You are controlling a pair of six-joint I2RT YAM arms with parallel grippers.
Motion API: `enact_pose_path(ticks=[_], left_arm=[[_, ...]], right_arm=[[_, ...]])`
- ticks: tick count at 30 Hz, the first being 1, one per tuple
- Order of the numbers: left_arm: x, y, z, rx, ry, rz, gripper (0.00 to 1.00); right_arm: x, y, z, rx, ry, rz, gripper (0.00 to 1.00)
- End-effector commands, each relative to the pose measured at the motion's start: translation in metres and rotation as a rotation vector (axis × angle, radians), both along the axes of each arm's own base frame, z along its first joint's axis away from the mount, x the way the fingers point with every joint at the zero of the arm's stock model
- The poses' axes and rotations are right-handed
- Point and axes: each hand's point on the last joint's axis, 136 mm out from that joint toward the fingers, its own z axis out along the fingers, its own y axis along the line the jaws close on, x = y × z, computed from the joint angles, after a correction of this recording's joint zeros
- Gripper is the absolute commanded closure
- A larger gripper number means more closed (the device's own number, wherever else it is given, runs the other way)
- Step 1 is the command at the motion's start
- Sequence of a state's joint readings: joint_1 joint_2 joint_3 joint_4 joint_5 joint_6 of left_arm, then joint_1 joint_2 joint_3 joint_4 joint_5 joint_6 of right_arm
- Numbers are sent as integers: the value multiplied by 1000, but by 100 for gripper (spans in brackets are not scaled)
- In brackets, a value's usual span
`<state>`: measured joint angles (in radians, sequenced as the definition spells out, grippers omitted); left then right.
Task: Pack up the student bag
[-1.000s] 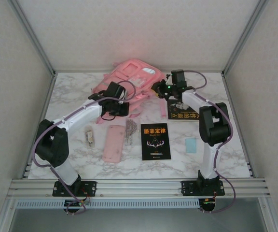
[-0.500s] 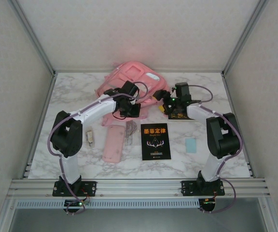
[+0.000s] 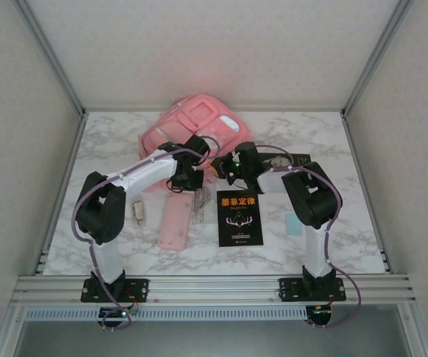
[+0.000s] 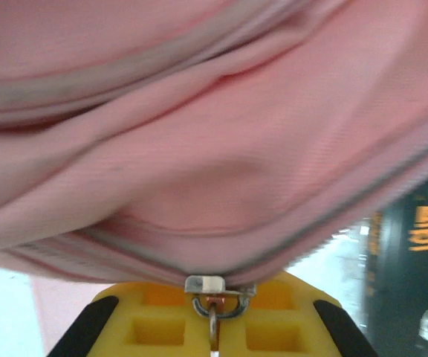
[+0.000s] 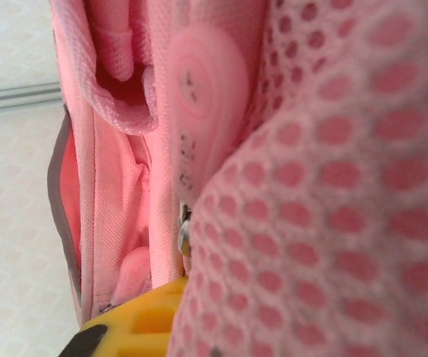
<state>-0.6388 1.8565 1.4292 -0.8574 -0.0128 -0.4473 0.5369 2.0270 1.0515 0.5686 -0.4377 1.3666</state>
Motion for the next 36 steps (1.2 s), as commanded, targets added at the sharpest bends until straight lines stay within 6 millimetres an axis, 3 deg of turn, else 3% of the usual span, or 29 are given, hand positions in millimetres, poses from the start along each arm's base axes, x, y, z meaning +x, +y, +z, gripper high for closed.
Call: enact_pose_path(ticks=[1, 6, 10, 14, 20, 23, 27, 31, 34, 35, 36], left_arm=[[-23, 58, 2, 111, 69, 132, 100], [-9, 90, 4, 119, 58, 213, 100], [3, 113, 11, 119, 56, 232, 100], [14, 131, 13, 73, 78, 233, 100], [32, 132, 31, 62, 15, 129, 100], [34, 108, 41, -54, 14, 82, 100], [20, 70, 50, -114, 16, 12, 100], [-3, 4, 55, -240, 20, -68, 100], [-5, -40, 58, -333, 11, -84, 100], [-4, -55, 60, -361, 5, -94, 100], [1, -69, 65, -391, -12, -99, 100]], right_arm=[[18, -20, 4, -3, -70, -150, 100], [17, -28, 5, -36, -91, -153, 100], [20, -26, 16, -70, -162, -107, 100], [31, -40, 28, -128, -256, -36, 100], [50, -71, 53, -213, -374, 154, 100], [60, -83, 62, -272, -416, 261, 100], [77, -96, 66, -301, -408, 342, 100], [106, -111, 69, -330, -355, 268, 100], [125, -123, 66, -363, -266, 165, 100], [129, -129, 66, -369, -234, 124, 95], [131, -133, 66, -370, -209, 93, 80]])
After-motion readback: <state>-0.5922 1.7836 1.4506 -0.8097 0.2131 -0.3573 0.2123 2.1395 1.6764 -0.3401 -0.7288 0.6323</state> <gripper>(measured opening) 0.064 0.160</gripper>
